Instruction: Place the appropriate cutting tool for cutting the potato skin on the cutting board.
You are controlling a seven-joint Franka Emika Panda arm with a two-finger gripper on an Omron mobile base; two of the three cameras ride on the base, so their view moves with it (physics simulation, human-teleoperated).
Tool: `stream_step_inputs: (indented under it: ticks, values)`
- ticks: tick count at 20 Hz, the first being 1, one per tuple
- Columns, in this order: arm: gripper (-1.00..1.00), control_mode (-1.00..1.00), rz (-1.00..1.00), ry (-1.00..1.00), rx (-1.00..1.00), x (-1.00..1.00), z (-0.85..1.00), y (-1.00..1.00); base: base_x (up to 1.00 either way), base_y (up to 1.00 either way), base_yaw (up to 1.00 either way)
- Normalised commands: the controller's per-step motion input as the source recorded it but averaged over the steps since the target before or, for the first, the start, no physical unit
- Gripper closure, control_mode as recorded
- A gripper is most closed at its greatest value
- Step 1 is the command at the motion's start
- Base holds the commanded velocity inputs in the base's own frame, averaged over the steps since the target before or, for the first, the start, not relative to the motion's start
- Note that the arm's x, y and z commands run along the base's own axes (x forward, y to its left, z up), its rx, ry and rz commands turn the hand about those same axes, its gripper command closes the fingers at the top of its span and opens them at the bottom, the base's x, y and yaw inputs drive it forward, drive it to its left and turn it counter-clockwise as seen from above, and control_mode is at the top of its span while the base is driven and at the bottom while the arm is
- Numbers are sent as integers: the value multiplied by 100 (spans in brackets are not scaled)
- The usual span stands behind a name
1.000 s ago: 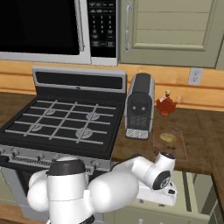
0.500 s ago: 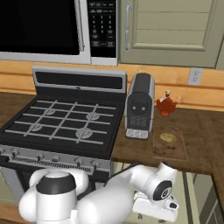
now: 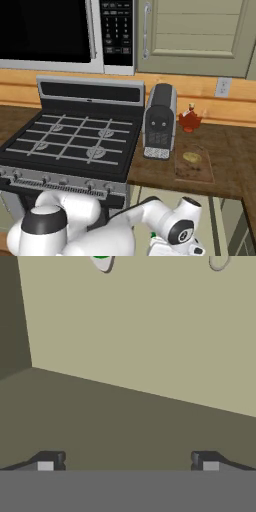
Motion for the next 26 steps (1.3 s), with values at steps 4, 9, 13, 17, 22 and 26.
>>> stream_step_inputs:
  ticks: [4,9,13,17,22,26]
  values:
    - [-100,-100,2,0,0,33,50,-8,0,0,0]
    - [-100,-100,2,-6,0,64,24,-15,0,0,0]
    - [-100,-100,1,-14,1,51,-1,-8,0,0,0]
    - [-100,-100,0,-11,1,44,-10,-12,0,0,0]
    - [-100,-100,0,-3,0,38,-28,-8,0,0,0]
    - [-100,-100,0,0,0,26,-43,-4,0,0,0]
